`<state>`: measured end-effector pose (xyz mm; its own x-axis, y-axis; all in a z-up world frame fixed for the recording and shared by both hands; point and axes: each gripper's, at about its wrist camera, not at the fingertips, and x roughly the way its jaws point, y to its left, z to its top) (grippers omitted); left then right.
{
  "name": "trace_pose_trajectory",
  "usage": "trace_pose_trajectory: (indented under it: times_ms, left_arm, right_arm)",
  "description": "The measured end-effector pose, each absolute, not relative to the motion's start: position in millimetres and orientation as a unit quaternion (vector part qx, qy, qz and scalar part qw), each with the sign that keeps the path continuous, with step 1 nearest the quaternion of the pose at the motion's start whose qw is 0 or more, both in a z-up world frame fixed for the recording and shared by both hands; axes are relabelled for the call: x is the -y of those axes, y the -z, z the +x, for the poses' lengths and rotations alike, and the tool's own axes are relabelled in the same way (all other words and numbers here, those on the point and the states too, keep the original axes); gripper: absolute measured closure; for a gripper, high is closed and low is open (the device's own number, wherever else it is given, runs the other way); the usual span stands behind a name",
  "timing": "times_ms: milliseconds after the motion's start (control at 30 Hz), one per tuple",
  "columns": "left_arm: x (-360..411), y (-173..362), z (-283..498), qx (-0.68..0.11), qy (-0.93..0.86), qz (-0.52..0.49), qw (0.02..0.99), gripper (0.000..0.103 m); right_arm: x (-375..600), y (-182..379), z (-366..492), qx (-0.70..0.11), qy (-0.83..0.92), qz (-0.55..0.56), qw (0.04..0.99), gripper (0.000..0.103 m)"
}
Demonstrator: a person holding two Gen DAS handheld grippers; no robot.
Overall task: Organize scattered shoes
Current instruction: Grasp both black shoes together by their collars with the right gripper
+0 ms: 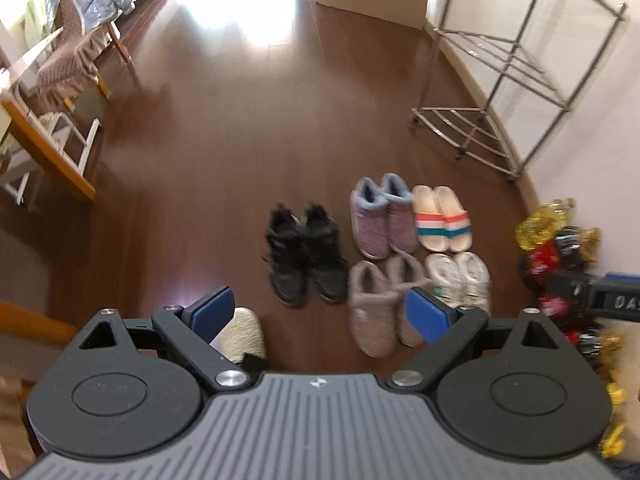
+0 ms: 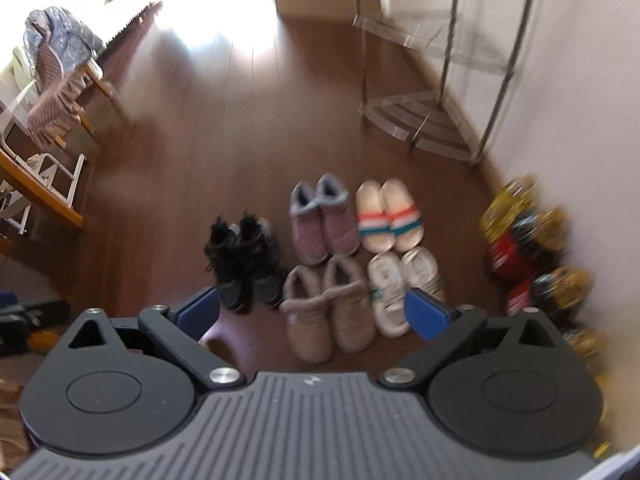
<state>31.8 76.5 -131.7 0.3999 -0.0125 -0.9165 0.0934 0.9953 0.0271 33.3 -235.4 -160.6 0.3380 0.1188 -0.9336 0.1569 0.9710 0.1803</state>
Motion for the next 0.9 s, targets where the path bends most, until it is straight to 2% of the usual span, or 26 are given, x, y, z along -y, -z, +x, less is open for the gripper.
trace_pose_trajectory:
  times_ms: [67, 267, 400, 533, 767, 800, 900]
  left_arm:
    - [-110.1, 156.5, 70.9, -0.554, 0.057, 0.057, 0.829, 0.008]
    - [-188.1, 217.6, 175.6, -0.551, 0.093, 0.149, 0.816, 0.009]
    - [-226.3, 290.6, 234.9, -0.554, 0.129, 0.176, 0.803, 0.009]
    - [-241.4, 357.9, 270.3, -0.561, 0.127, 0.153, 0.803, 0.009]
    - [-249.8, 472.9, 299.3, -0.57, 0.124, 0.139, 0.8, 0.009]
    - [-249.9, 486.9, 303.6, -0.573, 0.126, 0.137, 0.798, 0.009]
    - [-243.3, 517.6, 313.5, -0.576, 0.13, 0.138, 0.795, 0.009]
  right_arm:
    - [213.5, 193.4, 60.2, -0.589, 0.013, 0.122, 0.799, 0.012]
    - [141.7, 324.4, 148.6, -0.613, 0.019, 0.099, 0.784, 0.016]
    - [93.9, 411.8, 207.5, -0.628, 0.023, 0.083, 0.773, 0.017]
    - [46.1, 499.2, 266.4, -0.643, 0.027, 0.068, 0.762, 0.019]
    - [-37.7, 652.1, 369.5, -0.669, 0.034, 0.04, 0.742, 0.03]
    - [-39.2, 671.6, 375.5, -0.677, 0.033, 0.044, 0.734, 0.037]
    - [-36.2, 719.3, 381.4, -0.714, 0.05, 0.041, 0.697, 0.039]
